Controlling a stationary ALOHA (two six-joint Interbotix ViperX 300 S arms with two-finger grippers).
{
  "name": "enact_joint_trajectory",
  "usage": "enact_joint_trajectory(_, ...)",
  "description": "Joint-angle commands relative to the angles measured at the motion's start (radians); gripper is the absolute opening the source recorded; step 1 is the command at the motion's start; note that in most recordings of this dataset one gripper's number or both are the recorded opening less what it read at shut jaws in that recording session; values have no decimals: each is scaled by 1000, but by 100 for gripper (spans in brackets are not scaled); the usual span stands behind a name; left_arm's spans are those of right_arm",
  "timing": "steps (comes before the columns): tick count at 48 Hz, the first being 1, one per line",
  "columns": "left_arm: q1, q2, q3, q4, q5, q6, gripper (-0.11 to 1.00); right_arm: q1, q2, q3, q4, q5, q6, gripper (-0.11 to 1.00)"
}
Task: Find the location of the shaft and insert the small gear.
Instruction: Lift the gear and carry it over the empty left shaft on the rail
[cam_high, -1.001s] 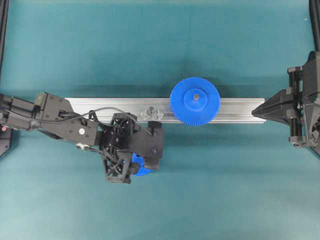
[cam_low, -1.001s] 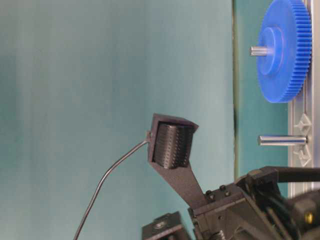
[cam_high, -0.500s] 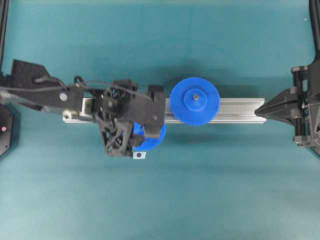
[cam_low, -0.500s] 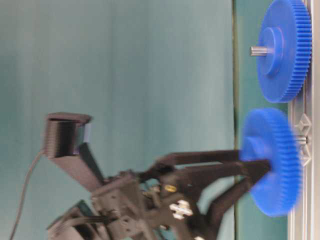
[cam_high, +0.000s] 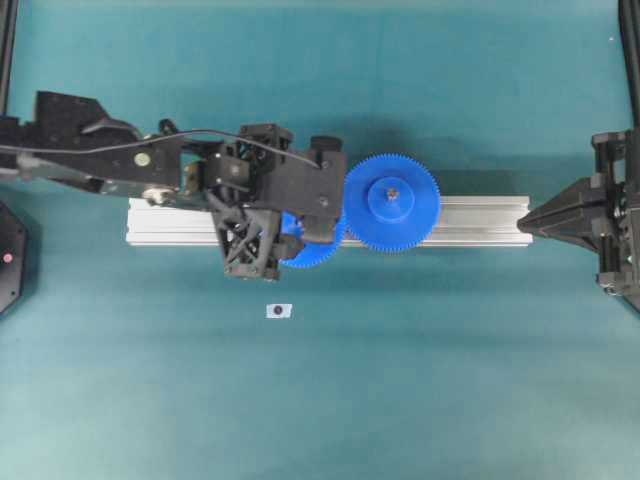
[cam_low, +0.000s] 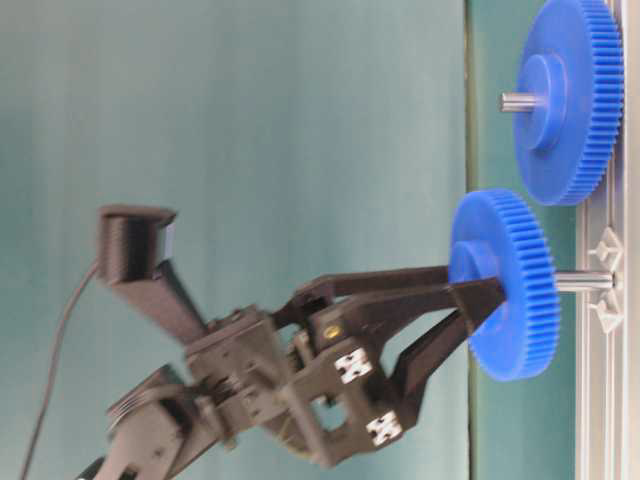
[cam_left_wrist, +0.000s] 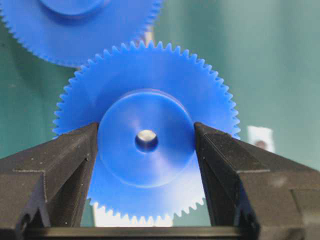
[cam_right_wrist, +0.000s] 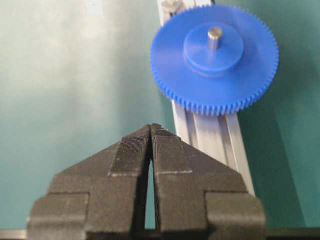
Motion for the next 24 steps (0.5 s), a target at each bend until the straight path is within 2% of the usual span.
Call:
enact_joint_trajectory(1,8,3,-25,3,-9,3,65,-3,3,-11,2,-2,9,6)
enact_joint_trajectory(15,11,35,-25,5,3,5,65,-5,-6,-5,2,0,9,6)
enact_joint_trajectory(24,26,15,-25,11,71,6,65,-6,-14,-2,2,0,9,6)
